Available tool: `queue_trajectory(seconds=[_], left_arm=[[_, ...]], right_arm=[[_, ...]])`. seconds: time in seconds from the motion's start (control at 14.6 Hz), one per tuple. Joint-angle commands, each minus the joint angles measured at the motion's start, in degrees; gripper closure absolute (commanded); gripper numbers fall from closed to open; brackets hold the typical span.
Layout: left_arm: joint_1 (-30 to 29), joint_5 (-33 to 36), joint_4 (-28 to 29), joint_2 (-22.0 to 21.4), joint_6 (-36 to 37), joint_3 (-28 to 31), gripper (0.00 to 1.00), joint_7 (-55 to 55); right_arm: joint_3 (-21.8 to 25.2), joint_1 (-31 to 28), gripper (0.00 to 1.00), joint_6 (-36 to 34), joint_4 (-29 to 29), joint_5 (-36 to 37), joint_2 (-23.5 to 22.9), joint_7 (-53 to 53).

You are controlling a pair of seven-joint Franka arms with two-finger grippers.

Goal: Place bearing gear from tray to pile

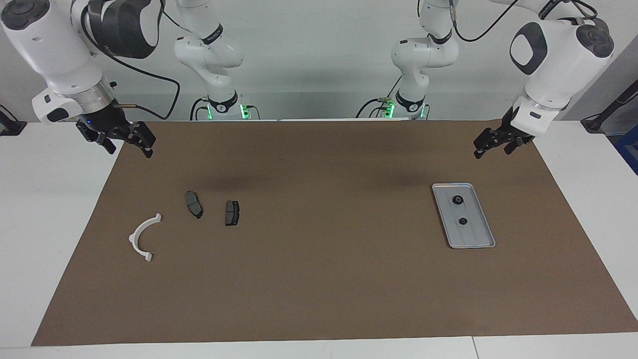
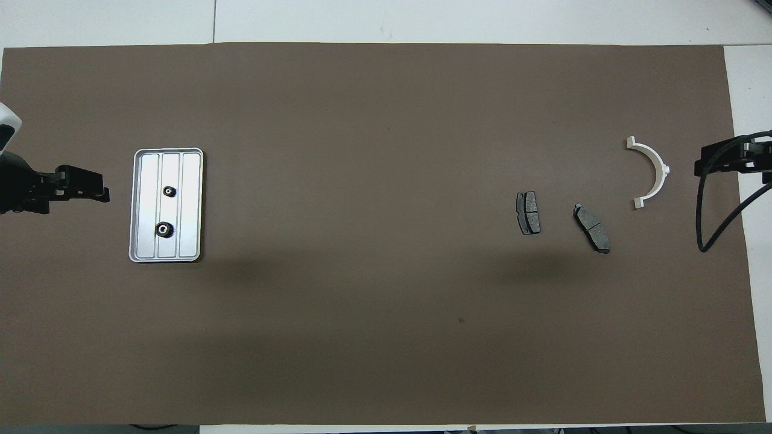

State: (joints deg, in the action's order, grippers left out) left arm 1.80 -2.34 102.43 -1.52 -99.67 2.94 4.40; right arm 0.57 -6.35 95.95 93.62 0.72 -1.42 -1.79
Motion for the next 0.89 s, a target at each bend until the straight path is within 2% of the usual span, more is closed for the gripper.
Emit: queue_trajectory(seconds=[0.0,0.14,0.34,0.55,0.69,0.82], left_arm=[[-1.35,1.02,2.06,-1.55,-1.31,-0.31,0.0,1.04],[-1.54,1.1,4.61,-2.26,-5.42,-0.39,0.0,3.07],[-0.57,2.24,7.25,-0.94,-8.07,-0.48,0.0,2.99],[0.39,2.51,12.78,0.63,-16.67,-0.57,0.0,2.81],[0.66,2.6,13.76,2.48,-18.71,-0.57,0.0,2.64],[0.05,2.6,16.64,2.58,-21.08,-0.57,0.0,2.2]], right_arm=[[-0.22,-0.33,0.0,1.61,0.87,-0.89,0.63,1.09],[-0.3,-0.24,0.0,1.7,0.87,-0.8,0.63,1.0],[-0.39,-0.24,0.0,1.44,0.78,-0.8,0.63,1.18],[-0.3,-0.94,0.0,0.74,0.6,-0.89,0.63,1.62],[-0.13,-0.94,0.0,-0.14,0.25,-0.89,0.63,1.62],[-0.04,-1.03,0.0,-0.58,0.08,-0.89,1.24,1.44]])
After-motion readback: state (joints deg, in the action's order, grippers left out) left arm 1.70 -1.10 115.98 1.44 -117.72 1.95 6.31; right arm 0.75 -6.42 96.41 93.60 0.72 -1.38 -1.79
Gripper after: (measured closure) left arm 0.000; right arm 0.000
